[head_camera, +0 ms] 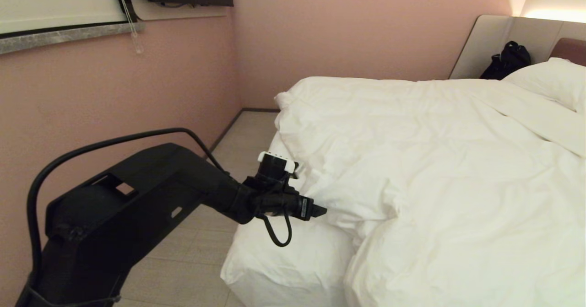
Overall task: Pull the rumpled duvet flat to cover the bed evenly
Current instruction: Flatten the corners of the folded blanket
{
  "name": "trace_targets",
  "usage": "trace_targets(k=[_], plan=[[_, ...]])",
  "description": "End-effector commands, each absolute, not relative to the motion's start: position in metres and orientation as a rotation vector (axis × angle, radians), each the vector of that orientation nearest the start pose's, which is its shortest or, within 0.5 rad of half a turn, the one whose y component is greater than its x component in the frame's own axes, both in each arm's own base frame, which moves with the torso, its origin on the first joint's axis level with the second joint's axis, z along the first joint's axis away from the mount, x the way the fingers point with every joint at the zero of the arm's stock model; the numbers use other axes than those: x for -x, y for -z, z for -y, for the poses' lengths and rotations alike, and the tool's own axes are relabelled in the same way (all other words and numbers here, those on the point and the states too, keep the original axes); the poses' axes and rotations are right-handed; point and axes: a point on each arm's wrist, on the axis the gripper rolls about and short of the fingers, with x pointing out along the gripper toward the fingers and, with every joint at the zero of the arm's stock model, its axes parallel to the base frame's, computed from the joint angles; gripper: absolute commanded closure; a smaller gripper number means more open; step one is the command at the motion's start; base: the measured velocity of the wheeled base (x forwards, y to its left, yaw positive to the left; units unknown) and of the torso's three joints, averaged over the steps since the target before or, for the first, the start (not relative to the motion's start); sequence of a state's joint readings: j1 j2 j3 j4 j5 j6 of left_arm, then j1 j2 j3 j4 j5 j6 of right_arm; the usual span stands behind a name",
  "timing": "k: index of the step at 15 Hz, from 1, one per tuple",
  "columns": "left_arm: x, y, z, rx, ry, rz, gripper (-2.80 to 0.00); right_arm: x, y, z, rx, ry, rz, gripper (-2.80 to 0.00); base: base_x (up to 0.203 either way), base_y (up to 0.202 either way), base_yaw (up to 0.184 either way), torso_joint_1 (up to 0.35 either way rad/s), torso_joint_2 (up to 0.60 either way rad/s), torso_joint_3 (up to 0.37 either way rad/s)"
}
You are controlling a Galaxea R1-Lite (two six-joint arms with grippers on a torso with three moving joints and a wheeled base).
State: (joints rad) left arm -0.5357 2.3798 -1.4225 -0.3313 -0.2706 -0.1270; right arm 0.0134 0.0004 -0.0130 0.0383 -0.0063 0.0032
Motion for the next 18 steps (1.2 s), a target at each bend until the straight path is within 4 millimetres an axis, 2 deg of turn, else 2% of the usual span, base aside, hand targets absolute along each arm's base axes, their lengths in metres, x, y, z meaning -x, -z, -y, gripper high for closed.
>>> trace_targets(k=[1, 5, 8, 14, 18], plan=[[-0.393, -0.045, 0.237, -0.026, 0.75, -0.672, -2.8, 0.024, -0.075, 0.0, -0.003, -0.008, -0.026, 0.0, 0.0, 0.0, 0.0, 0.0, 0.0, 0.0], [-0.393, -0.037, 0.217, -0.276, 0.812, -0.56, -2.8, 0.024, -0.075, 0.0, -0.003, -0.007, -0.025, 0.0, 0.0, 0.0, 0.0, 0.0, 0.0, 0.0], [-0.395, -0.031, 0.214, -0.391, 0.841, -0.497, -2.8, 0.024, -0.075, 0.0, -0.003, -0.008, -0.026, 0.0, 0.0, 0.0, 0.0, 0.0, 0.0, 0.0], [-0.404, -0.023, 0.219, -0.423, 0.85, -0.476, -2.8, 0.024, -0.075, 0.0, -0.003, -0.006, -0.026, 0.0, 0.0, 0.0, 0.0, 0.0, 0.0, 0.0], [-0.417, -0.016, 0.226, -0.431, 0.85, -0.447, -2.8, 0.024, -0.075, 0.0, -0.003, -0.006, -0.025, 0.0, 0.0, 0.0, 0.0, 0.0, 0.0, 0.0]])
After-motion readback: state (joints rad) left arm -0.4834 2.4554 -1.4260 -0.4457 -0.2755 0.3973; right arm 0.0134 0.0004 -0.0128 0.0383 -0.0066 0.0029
